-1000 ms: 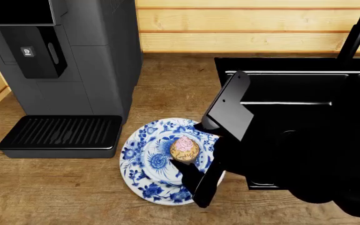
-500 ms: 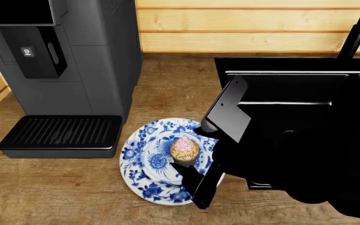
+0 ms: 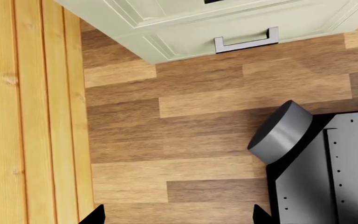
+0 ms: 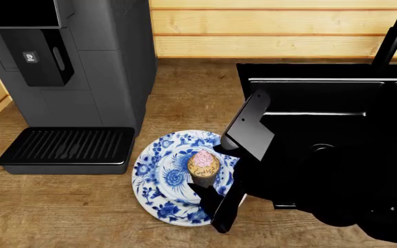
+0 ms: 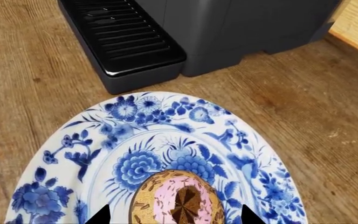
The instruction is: Move the dessert items from the plate to the tray.
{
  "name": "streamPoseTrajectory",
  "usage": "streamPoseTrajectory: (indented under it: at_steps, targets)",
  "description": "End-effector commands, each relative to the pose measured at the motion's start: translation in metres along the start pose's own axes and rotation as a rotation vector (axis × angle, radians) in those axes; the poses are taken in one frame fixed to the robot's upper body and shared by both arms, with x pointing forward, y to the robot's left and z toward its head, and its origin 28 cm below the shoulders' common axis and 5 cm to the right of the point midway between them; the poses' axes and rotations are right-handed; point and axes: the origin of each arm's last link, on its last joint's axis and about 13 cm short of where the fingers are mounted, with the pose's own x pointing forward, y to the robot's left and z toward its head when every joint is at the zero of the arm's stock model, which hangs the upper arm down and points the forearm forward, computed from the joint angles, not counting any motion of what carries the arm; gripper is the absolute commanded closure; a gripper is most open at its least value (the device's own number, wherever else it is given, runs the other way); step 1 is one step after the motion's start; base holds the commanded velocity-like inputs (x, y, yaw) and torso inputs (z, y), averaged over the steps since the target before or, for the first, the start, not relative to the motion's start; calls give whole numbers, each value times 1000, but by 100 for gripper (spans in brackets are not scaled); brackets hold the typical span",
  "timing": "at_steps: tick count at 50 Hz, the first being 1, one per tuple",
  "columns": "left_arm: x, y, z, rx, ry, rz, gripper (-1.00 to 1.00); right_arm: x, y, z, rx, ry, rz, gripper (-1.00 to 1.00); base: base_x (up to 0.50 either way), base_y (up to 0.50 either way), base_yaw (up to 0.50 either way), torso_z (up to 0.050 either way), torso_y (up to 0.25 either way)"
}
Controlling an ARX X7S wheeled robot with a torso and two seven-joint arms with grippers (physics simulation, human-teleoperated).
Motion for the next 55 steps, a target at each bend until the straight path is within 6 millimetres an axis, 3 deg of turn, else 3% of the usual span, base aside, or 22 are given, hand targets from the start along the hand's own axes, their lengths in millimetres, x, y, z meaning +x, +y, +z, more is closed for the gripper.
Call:
streamPoseTrajectory:
  at_steps: [1, 41, 42, 55]
  targets:
    - [0, 0, 0, 0, 1, -1, -100, 1, 0, -2, 5, 4, 2, -100, 0, 0, 0, 0, 0]
    - [0, 0, 0, 0, 0, -4, -100, 8, -3, -9, 27, 27, 4, -100, 0, 0, 0, 0, 0]
    - [0, 0, 0, 0, 0, -5, -100, 8, -4, -9, 27, 27, 2, 100, 0, 0, 0, 0, 0]
    - [0, 0, 0, 1, 0, -6, -100, 7, -3, -8, 26, 23, -3, 100, 0, 0, 0, 0, 0]
